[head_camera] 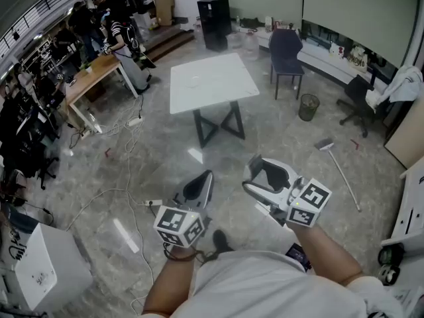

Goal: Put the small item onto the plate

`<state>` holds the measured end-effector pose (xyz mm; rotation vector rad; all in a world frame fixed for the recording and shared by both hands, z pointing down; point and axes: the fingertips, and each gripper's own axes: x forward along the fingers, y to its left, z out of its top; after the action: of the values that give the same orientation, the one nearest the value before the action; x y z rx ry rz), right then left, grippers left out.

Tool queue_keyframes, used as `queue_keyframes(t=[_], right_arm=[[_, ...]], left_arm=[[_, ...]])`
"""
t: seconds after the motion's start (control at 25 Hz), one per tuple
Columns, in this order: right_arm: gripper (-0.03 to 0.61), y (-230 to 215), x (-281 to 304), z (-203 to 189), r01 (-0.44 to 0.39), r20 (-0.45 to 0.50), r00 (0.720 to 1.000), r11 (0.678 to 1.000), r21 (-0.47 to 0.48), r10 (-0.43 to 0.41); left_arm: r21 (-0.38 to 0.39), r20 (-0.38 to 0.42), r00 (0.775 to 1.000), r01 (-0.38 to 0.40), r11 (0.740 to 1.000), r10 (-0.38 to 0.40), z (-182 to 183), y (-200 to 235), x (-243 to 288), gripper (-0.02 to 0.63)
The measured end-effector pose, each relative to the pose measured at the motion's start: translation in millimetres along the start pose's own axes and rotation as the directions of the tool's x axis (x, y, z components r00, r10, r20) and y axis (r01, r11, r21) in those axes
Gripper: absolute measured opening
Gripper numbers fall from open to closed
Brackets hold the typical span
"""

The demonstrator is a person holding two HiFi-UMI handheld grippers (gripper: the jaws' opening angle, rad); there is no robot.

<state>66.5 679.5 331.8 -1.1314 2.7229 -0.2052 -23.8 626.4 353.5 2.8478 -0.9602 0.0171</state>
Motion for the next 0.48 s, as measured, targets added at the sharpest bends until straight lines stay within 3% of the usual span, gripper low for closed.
queue_keyframes(t=[0.48], right_arm=[[0.298,-32,85,1,-0.005,-0.019,1.0,1.0,-0.002,0.005]], left_arm=[[-0.018,-0.002,1.0,-0.005,1.0,0.005,11,87,20,0.006]])
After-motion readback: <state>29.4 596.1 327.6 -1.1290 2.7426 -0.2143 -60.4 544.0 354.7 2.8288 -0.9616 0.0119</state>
